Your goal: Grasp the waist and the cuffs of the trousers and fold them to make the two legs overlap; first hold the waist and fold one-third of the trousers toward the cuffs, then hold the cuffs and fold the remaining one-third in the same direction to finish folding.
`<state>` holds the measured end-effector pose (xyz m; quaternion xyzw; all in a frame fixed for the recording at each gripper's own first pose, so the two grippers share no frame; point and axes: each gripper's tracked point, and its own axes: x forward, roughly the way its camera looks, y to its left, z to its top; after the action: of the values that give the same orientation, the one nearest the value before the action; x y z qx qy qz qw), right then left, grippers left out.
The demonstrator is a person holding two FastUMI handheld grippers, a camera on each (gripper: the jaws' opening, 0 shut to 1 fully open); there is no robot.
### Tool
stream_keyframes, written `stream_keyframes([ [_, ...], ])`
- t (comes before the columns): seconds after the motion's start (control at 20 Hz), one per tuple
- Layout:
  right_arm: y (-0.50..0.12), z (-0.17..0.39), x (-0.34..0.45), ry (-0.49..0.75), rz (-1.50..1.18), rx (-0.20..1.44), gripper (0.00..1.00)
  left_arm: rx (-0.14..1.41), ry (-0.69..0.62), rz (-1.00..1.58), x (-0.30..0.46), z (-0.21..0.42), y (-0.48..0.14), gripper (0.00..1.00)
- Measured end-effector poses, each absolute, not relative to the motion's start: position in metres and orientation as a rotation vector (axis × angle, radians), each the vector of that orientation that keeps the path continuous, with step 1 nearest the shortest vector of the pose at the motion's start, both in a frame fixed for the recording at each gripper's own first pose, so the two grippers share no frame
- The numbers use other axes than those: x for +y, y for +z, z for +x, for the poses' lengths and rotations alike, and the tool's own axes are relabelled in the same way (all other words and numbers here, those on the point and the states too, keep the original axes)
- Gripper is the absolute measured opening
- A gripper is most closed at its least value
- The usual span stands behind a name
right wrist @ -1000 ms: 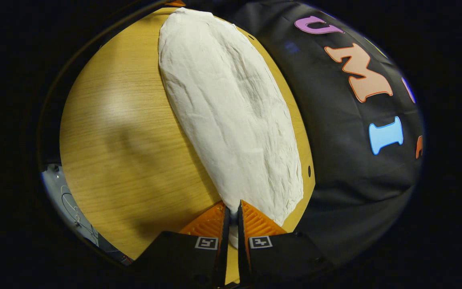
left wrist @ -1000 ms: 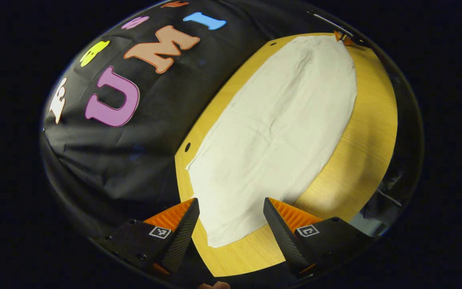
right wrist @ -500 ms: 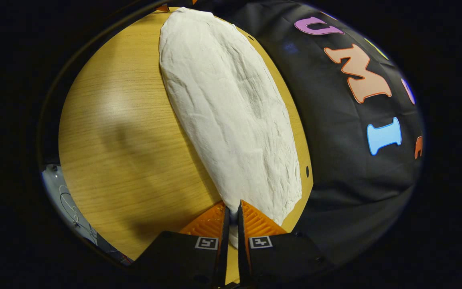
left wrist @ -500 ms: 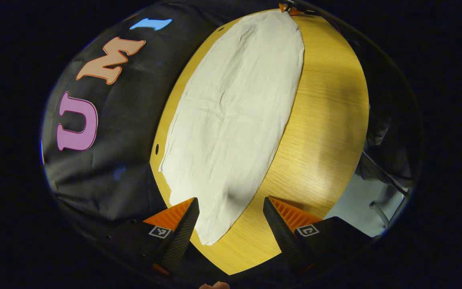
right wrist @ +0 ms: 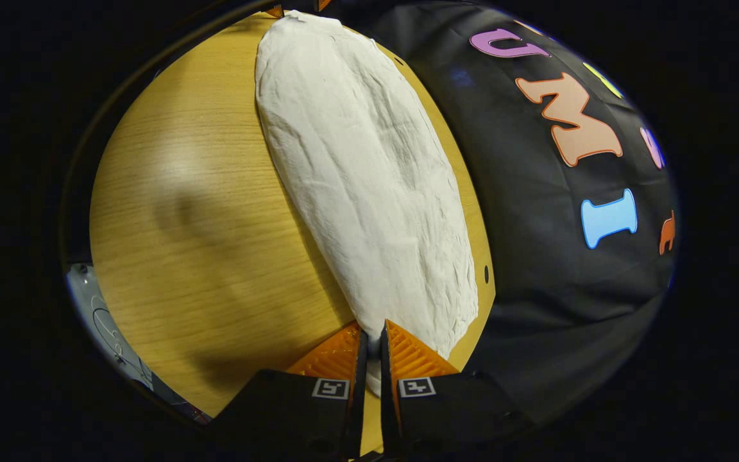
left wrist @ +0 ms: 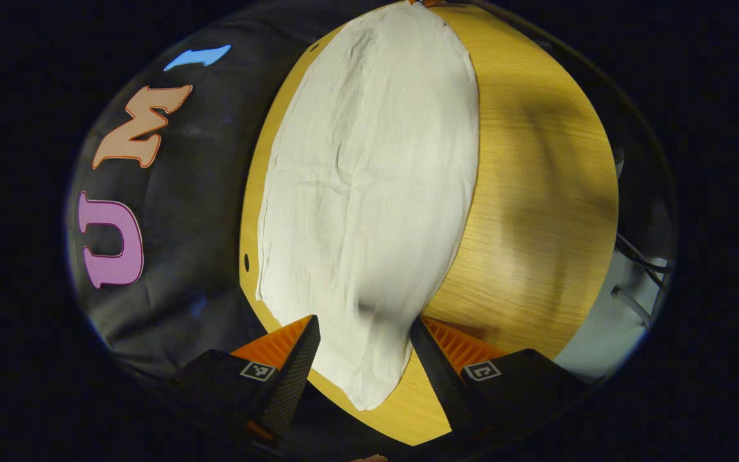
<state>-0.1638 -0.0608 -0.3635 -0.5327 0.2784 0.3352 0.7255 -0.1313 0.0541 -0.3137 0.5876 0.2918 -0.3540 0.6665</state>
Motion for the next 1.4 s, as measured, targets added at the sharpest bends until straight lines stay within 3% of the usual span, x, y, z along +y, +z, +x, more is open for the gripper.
stream_keyframes([
  [0.2,-0.363,-0.164,-0.060,0.732,-1.181,0.607,0.14,0.671,-0.784,1.356,0.049,-0.123,-0.324,0.86],
  [0.25,-0.363,-0.164,-0.060,0.731,-1.184,0.606,0.14,0.671,-0.778,1.366,0.052,-0.123,-0.324,0.67],
  [0.35,-0.363,-0.163,-0.061,0.730,-1.184,0.605,0.14,0.679,-0.776,1.365,0.051,-0.125,-0.329,0.48],
  [0.6,-0.362,-0.162,-0.060,0.740,-1.191,0.601,0.14,0.743,-0.783,1.320,0.051,-0.134,-0.338,0.22],
  [0.65,-0.362,-0.162,-0.060,0.742,-1.188,0.606,0.15,0.754,-0.779,1.314,0.052,-0.135,-0.338,0.07],
  [0.7,-0.362,-0.162,-0.061,0.745,-1.188,0.610,0.12,0.752,-0.774,1.314,0.051,-0.135,-0.339,0.03],
  [1.4,-0.294,-0.082,-0.057,0.644,-1.170,0.442,0.14,0.772,-0.574,1.143,0.049,-0.093,-0.295,0.00],
])
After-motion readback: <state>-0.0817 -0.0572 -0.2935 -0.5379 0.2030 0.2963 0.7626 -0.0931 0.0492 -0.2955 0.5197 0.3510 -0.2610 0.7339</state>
